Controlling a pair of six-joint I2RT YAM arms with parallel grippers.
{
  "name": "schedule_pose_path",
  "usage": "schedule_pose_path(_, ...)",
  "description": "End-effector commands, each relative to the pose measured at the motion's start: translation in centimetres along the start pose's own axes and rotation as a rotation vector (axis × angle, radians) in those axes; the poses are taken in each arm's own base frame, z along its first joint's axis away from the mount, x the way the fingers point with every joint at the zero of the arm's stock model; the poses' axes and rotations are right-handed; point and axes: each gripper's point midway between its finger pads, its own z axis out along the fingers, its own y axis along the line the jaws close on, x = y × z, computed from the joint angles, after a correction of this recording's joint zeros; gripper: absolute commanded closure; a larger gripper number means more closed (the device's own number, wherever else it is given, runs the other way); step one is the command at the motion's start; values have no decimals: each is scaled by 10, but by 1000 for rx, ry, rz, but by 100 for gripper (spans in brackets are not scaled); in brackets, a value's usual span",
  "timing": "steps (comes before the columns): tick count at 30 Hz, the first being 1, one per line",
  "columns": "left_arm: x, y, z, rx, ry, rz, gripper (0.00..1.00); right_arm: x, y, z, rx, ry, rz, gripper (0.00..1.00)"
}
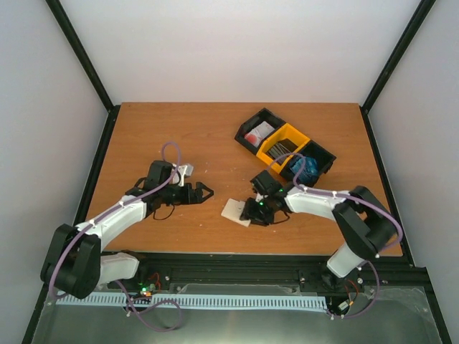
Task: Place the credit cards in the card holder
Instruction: Move the card holder to the center of the board, then adjust the card holder at the center of the board.
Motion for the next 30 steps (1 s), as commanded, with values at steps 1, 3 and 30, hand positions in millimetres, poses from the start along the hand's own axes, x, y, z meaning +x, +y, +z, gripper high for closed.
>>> schedule_pose_path(1, 16, 29, 8, -118, 39, -120, 1, -20, 50, 21, -102, -10, -46, 54)
schedule_pose_path(3, 23, 37, 12, -142, 54, -180, 3, -31, 67, 32, -121, -34, -75, 55)
schedule_pose_path(30, 40, 63, 24, -137, -51, -470, 33, -89, 80, 38, 212, -220, -341, 49)
